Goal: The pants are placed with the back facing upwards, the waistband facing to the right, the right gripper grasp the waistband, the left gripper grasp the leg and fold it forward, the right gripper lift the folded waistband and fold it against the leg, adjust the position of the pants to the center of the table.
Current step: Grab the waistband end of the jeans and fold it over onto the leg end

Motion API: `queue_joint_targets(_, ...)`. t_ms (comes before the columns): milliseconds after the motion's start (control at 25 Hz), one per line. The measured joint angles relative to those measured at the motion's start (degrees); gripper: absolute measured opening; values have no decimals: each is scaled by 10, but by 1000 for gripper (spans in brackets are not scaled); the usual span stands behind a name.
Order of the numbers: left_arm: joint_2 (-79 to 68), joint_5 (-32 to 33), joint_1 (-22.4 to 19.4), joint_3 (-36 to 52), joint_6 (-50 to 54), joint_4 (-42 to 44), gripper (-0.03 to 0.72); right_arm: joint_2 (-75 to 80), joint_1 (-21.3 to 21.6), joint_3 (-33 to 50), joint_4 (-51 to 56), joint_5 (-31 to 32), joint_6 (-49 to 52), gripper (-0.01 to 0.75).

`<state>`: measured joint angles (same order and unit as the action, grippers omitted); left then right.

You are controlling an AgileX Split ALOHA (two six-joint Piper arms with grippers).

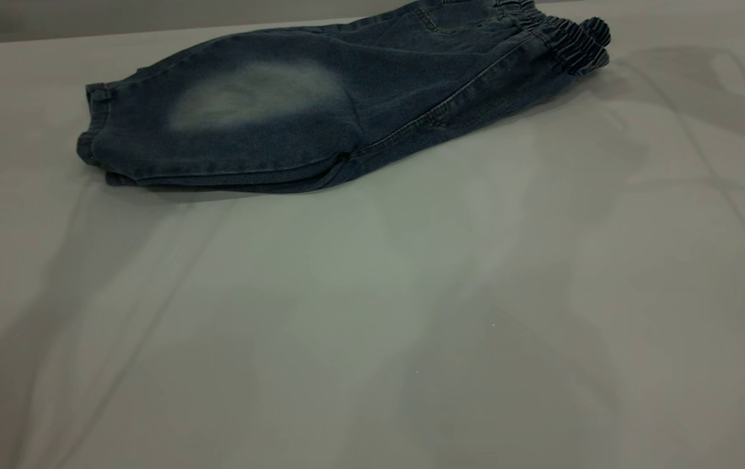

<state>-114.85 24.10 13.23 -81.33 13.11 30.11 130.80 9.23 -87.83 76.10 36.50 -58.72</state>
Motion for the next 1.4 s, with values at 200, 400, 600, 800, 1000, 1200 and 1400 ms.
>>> queue_joint_targets(200,0,-3,0,0,36,-1,463,1,12,0,-7,52,55,531)
queue_joint_targets(400,0,-2,0,0,42,-2,466,6,49,0,-7,98,78,531)
queue_joint_targets(600,0,1,0,0,42,-2,466,46,82,0,-7,163,96,531)
queue_joint_targets(800,0,0,0,0,42,-3,468,77,78,0,-2,181,75,531)
queue_joint_targets(1000,0,0,1,0,43,-9,468,81,78,0,23,175,74,535)
queue_joint_targets(1200,0,-1,1,0,43,-19,468,81,73,0,26,160,70,583)
queue_joint_targets(1400,0,-4,1,0,43,-19,468,81,59,0,26,138,66,599)
